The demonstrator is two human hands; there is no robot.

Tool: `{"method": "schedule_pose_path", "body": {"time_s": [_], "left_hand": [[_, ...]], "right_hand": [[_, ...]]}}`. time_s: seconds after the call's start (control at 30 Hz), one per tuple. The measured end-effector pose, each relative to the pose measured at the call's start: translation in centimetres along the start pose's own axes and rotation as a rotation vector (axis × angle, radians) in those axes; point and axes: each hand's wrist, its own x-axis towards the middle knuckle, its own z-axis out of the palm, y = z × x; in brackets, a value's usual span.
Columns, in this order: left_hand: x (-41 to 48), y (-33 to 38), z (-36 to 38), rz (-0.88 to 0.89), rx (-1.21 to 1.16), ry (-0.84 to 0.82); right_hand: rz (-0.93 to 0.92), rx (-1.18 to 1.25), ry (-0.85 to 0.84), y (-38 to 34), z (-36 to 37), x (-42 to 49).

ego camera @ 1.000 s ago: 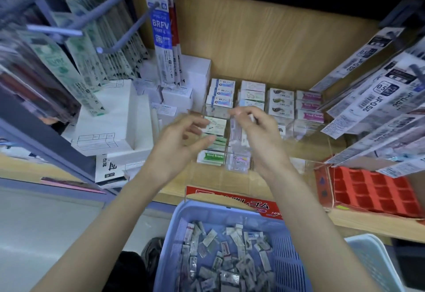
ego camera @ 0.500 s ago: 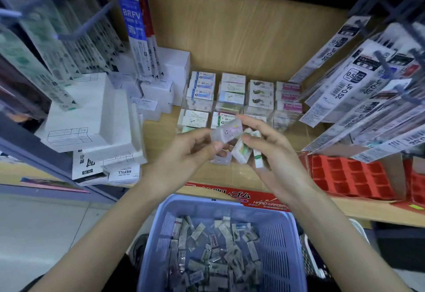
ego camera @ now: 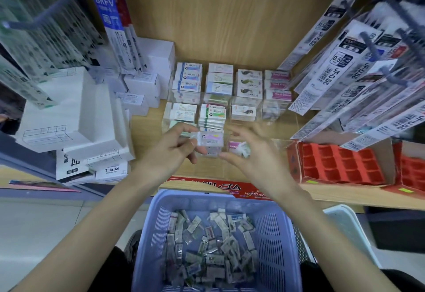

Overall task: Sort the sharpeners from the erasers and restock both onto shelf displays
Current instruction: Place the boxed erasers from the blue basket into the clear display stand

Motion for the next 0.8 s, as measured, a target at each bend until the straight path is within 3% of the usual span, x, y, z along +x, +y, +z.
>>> {"method": "schedule_pose_path", "body": {"time_s": [0.17,0.3,0.63,0.73,0.8], "left_hand": [[0.4,-1.2,0.0,0.018,0.124,-0.014],[0.9,-2.3,-0.6,0.060,0.565,0.086],[1.2,-2.9,-0.7,0.091,0.602,0.052],[0.8,-2.5,-0.7,0.115,0.604,0.045],[0.4,-2.0,-0.8,0.139,0.586,0.051]], "right_hand": [[0.006,-0.076,0.070,-0.2,2.1,0.6],[0.056,-0.443,0.013,0.6,3.2,1.2],[0.104,-0.775,0.241,1.2,6.8,2.2],[0.104,-0.597,0.245,1.3,6.2,1.7],[0.212,-0.064,0.187,0.9,4.7,1.3]]}}
